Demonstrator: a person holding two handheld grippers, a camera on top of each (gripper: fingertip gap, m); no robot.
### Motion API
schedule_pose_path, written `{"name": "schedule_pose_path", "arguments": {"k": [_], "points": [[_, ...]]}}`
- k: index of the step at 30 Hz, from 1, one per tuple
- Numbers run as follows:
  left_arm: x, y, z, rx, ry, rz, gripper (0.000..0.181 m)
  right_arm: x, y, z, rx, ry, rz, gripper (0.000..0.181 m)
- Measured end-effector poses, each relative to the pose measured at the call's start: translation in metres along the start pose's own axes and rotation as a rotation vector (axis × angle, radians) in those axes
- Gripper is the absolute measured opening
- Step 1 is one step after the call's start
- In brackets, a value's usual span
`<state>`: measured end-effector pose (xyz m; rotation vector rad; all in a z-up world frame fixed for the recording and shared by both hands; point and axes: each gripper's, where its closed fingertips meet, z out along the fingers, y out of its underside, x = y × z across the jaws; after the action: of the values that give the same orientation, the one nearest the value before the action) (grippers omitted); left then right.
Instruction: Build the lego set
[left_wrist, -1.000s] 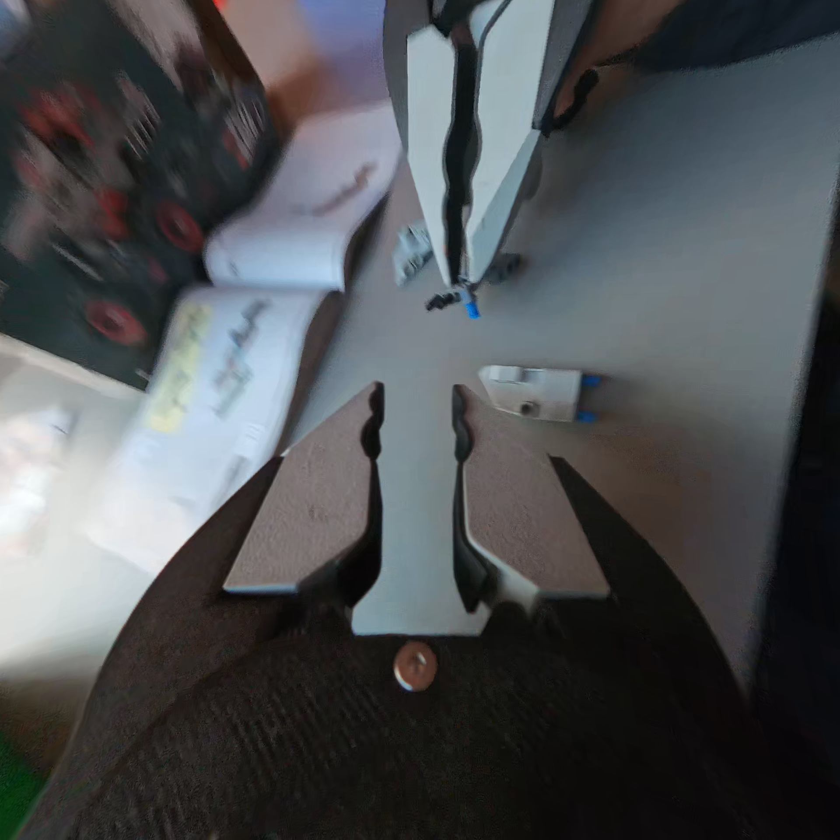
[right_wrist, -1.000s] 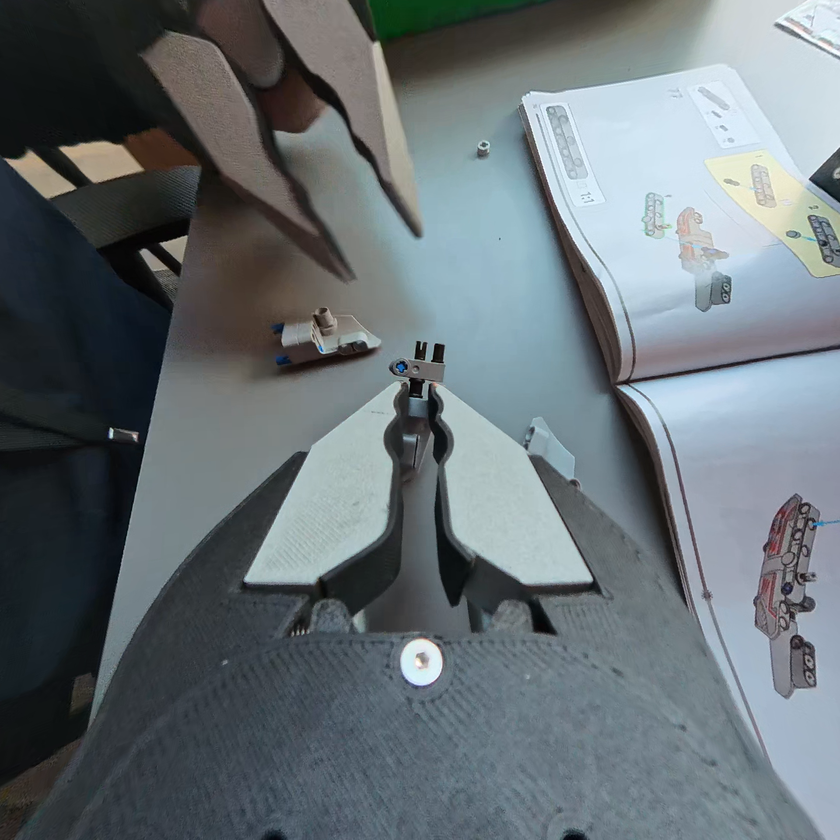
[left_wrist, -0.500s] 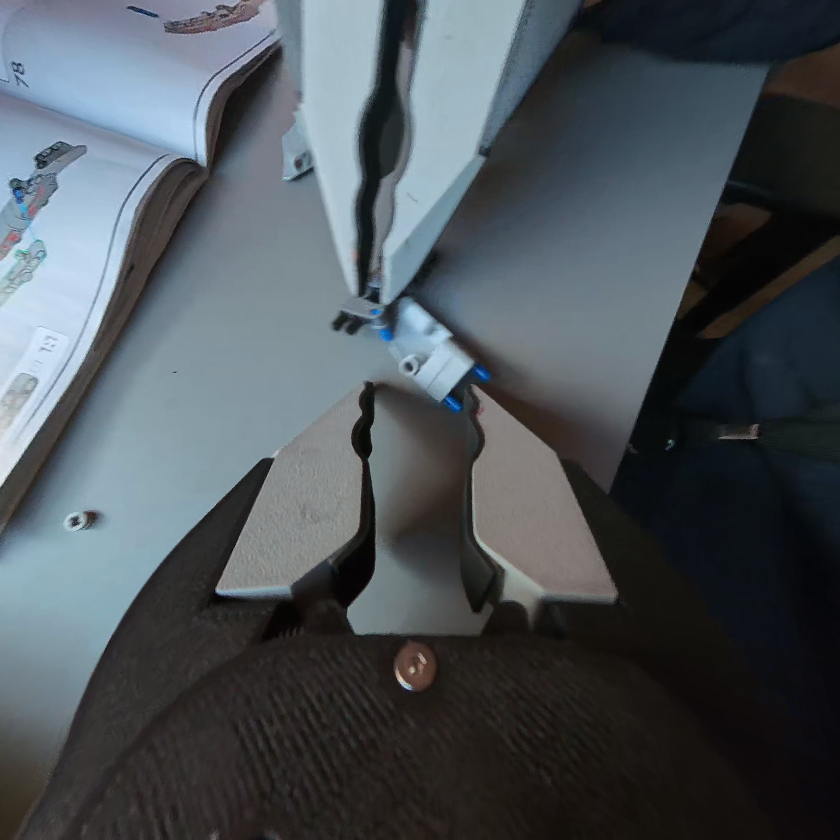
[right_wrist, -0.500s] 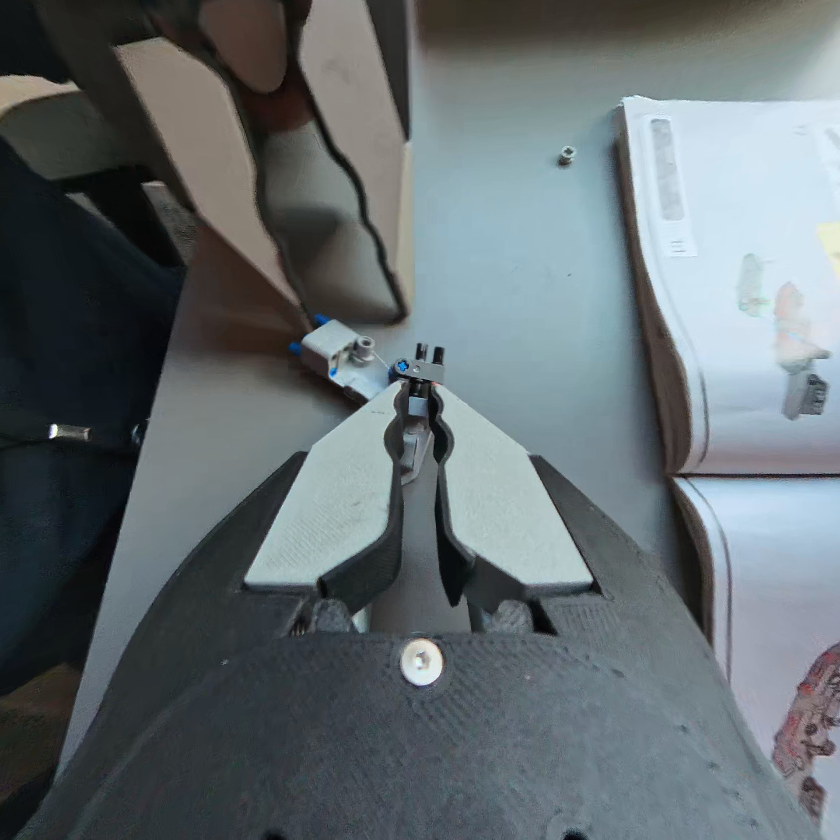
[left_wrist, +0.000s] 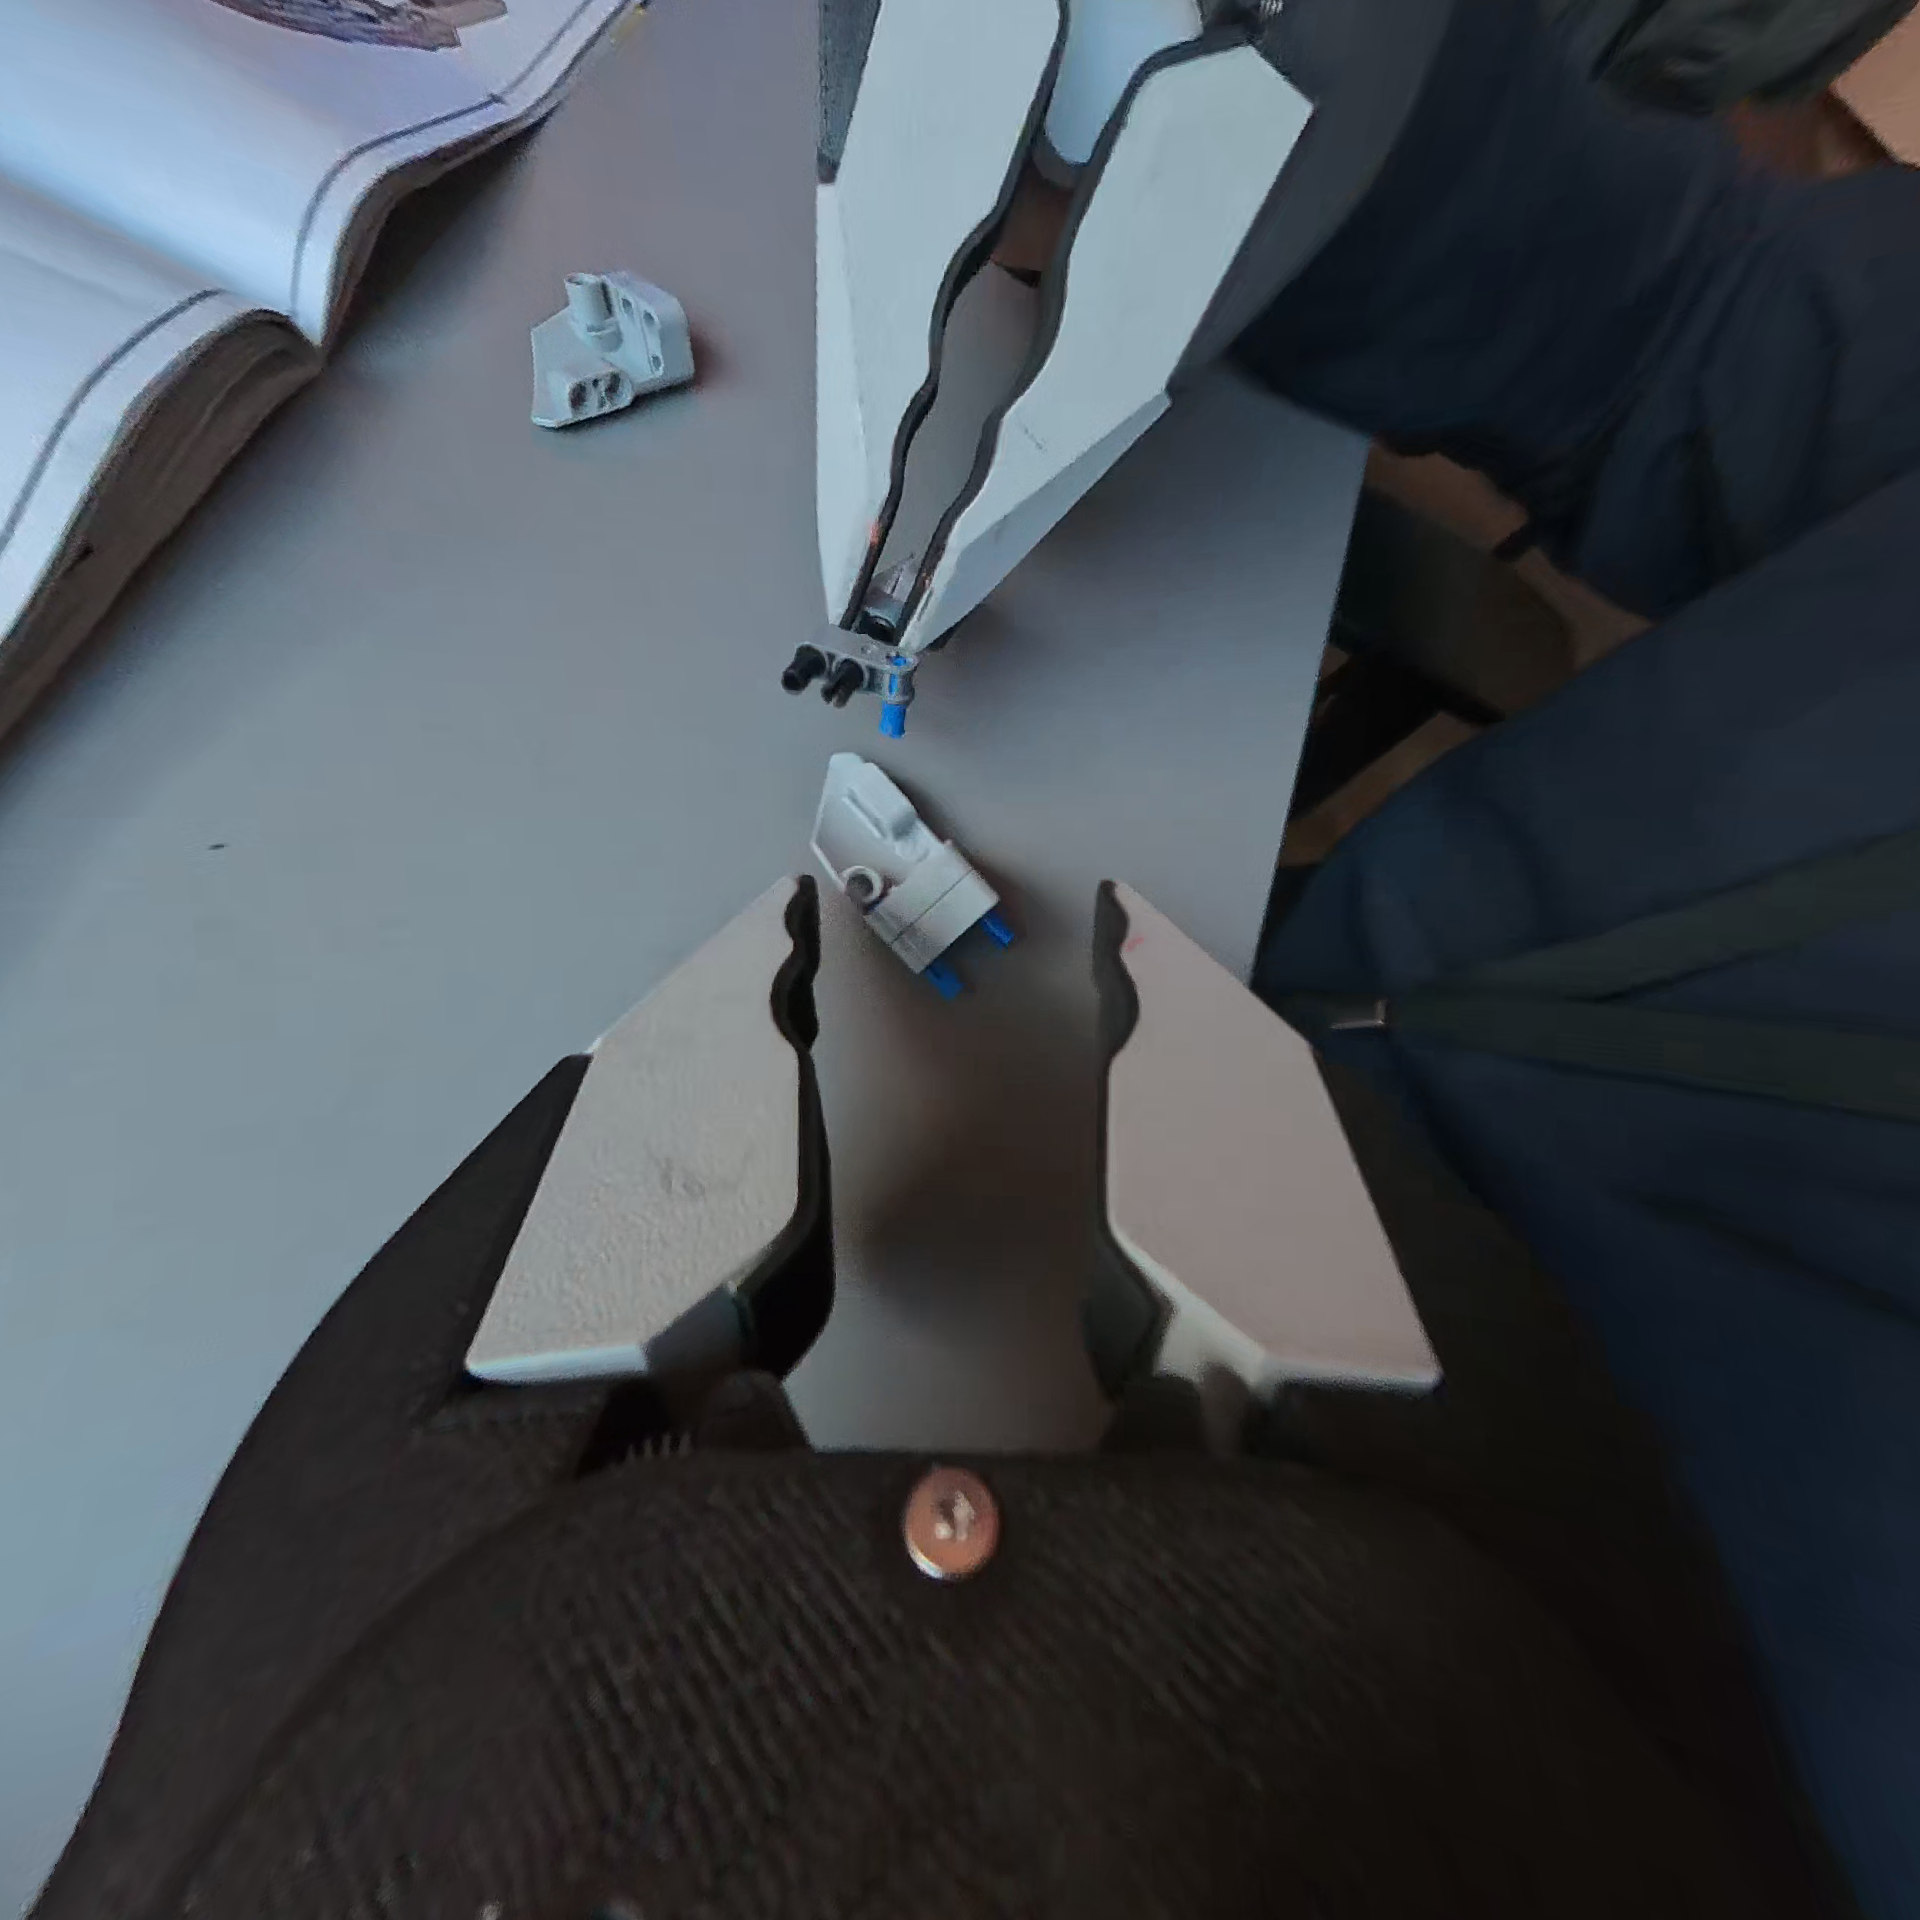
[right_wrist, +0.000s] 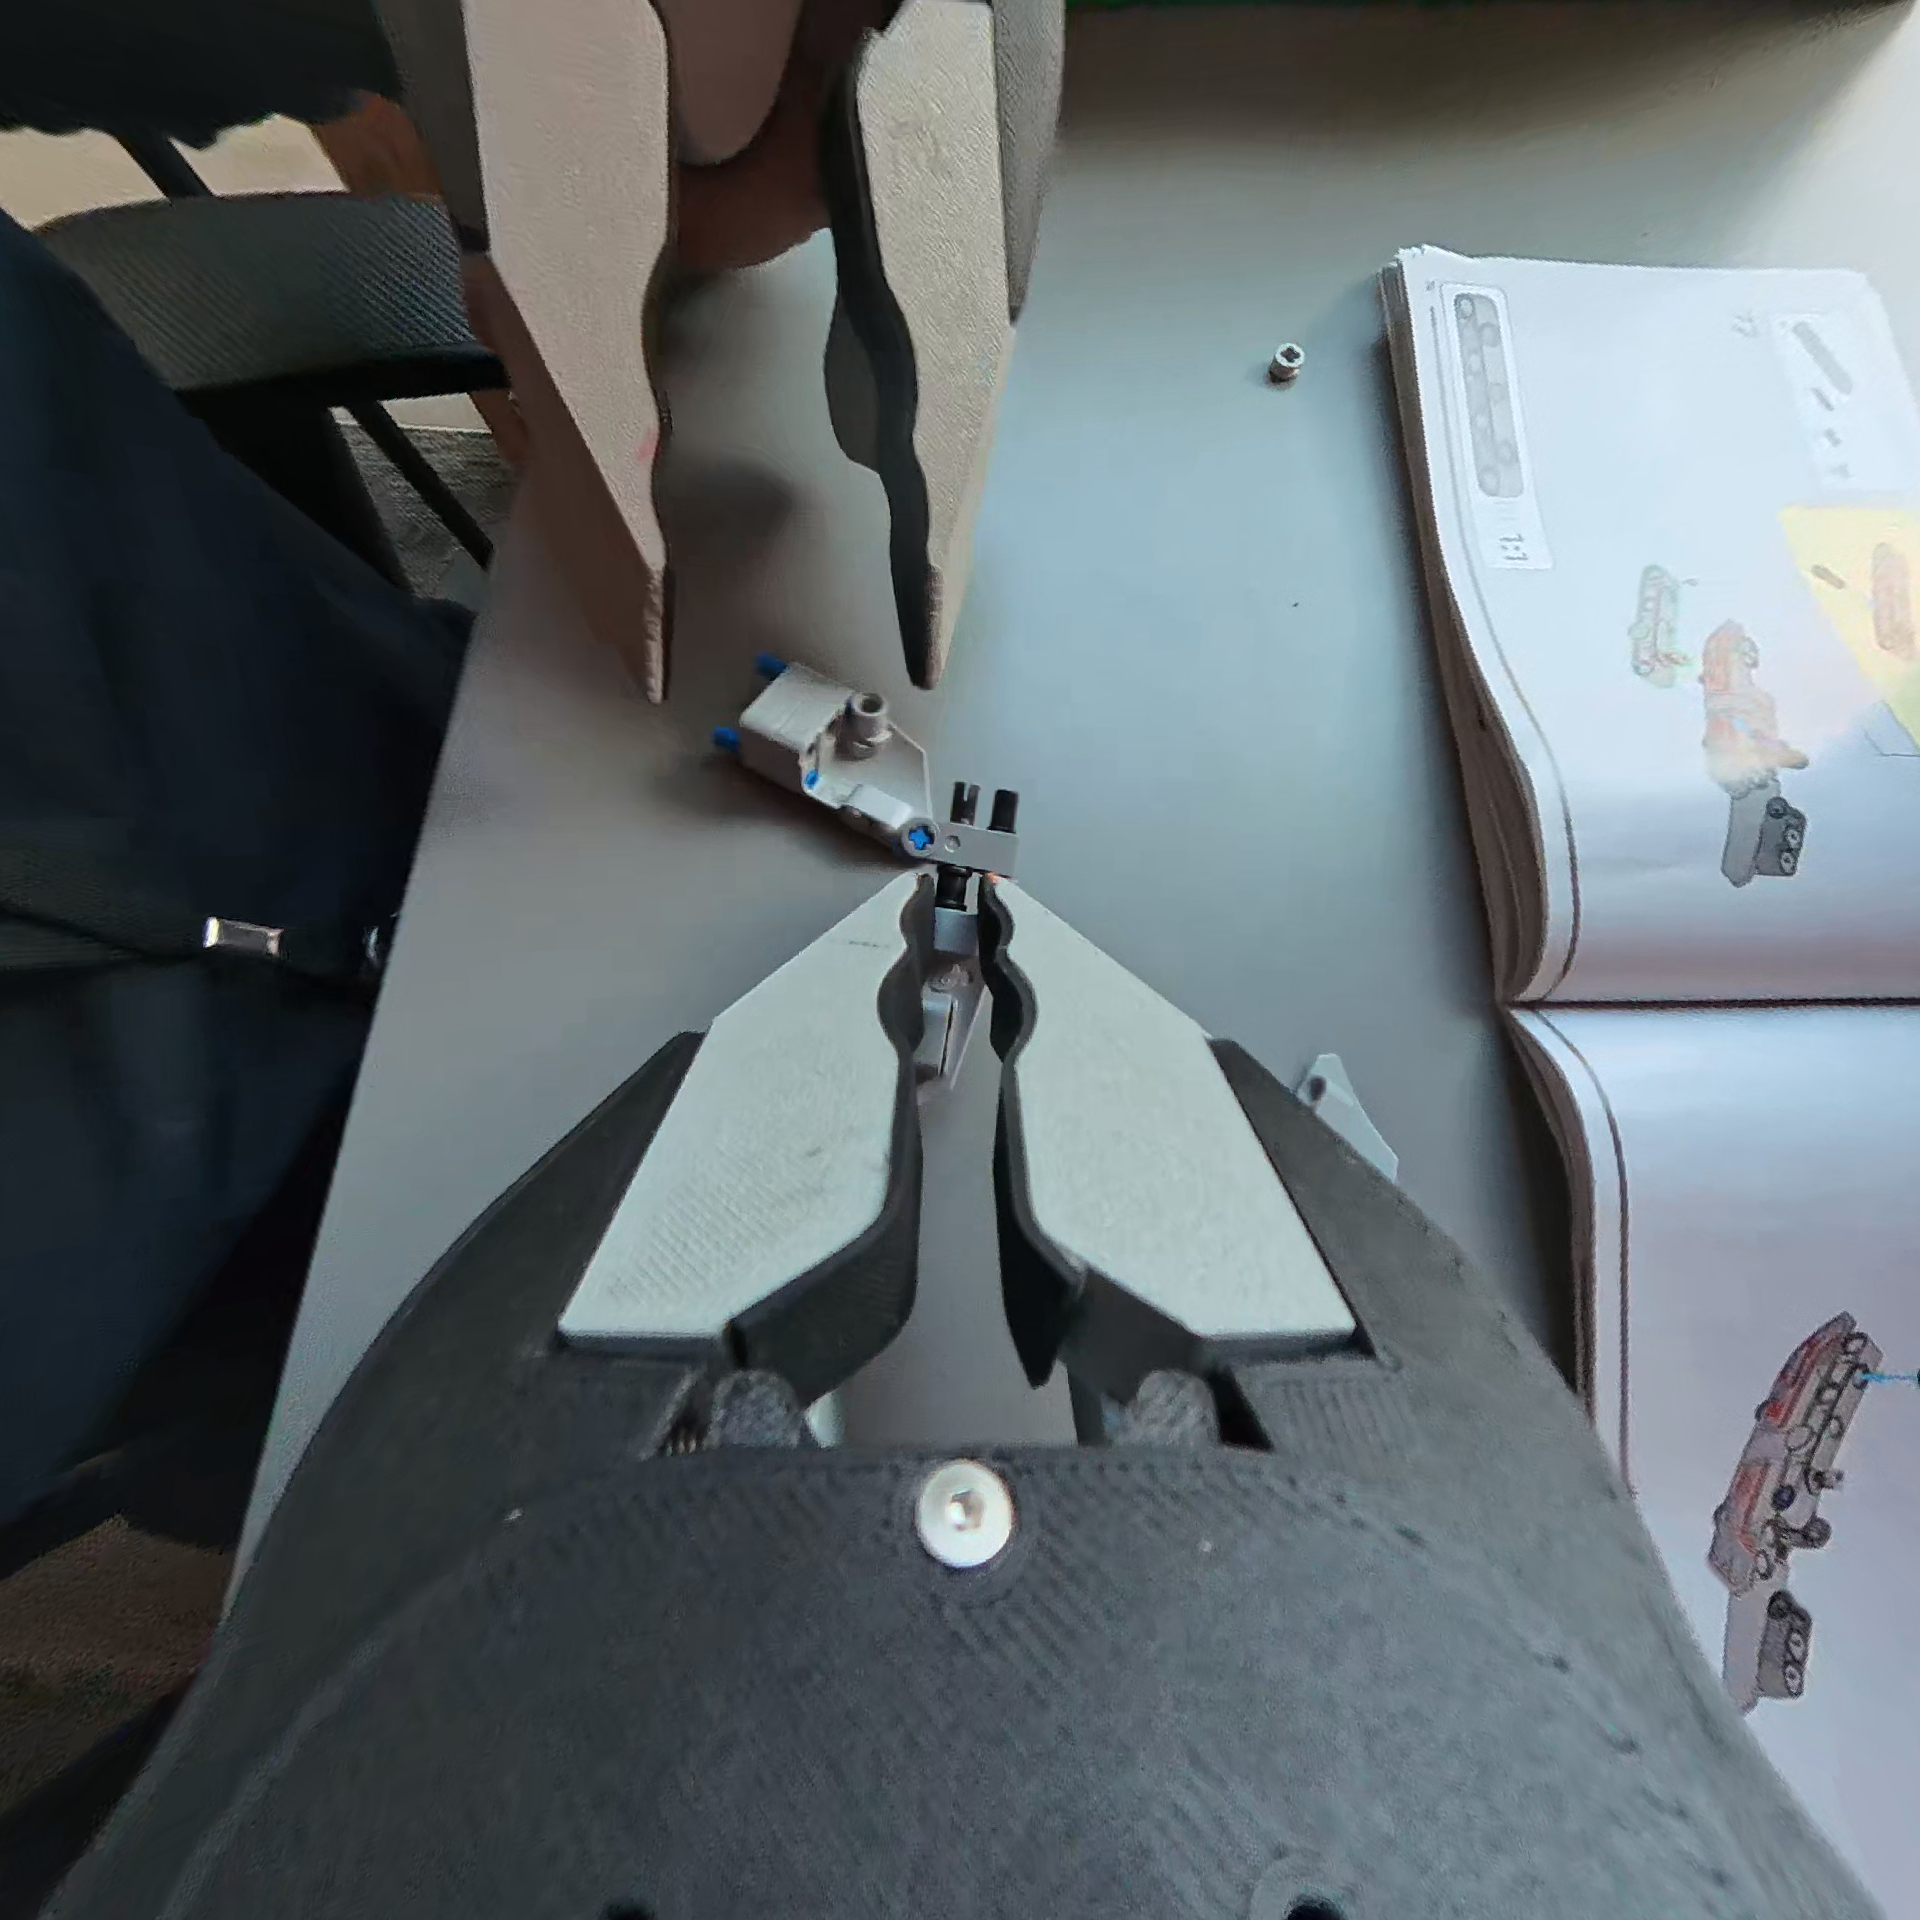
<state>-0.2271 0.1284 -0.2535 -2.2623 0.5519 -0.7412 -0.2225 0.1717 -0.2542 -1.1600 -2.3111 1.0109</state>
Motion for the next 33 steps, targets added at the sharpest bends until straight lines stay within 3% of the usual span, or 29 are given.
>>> {"name": "schedule_pose_path", "arguments": {"k": [4,7,16,21,28,30,33], "points": [[-0.017,0.006,0.001,-0.021,-0.134,0.027,0.042,0.007,-0.002,0.007,-0.015,-0.011,0.028,0.005],[-0.017,0.008,0.002,-0.039,-0.119,0.064,0.034,0.002,-0.001,0.012,-0.034,-0.033,0.011,0.004],[-0.008,0.010,-0.001,-0.066,-0.037,0.060,0.045,-0.011,0.002,0.003,-0.001,-0.121,0.077,0.002],[-0.007,0.012,0.005,-0.073,-0.001,0.101,0.022,-0.020,0.002,0.003,-0.010,-0.183,0.099,0.001],[-0.015,0.011,0.002,-0.113,0.049,0.205,0.022,-0.025,-0.001,0.008,-0.057,-0.141,-0.001,0.001],[-0.016,0.013,-0.002,-0.133,0.090,0.226,0.027,-0.027,-0.001,0.009,-0.063,-0.140,-0.012,0.001],[-0.020,0.010,-0.006,-0.140,0.095,0.201,0.054,-0.025,-0.003,0.008,-0.063,-0.125,-0.021,0.001]]}}
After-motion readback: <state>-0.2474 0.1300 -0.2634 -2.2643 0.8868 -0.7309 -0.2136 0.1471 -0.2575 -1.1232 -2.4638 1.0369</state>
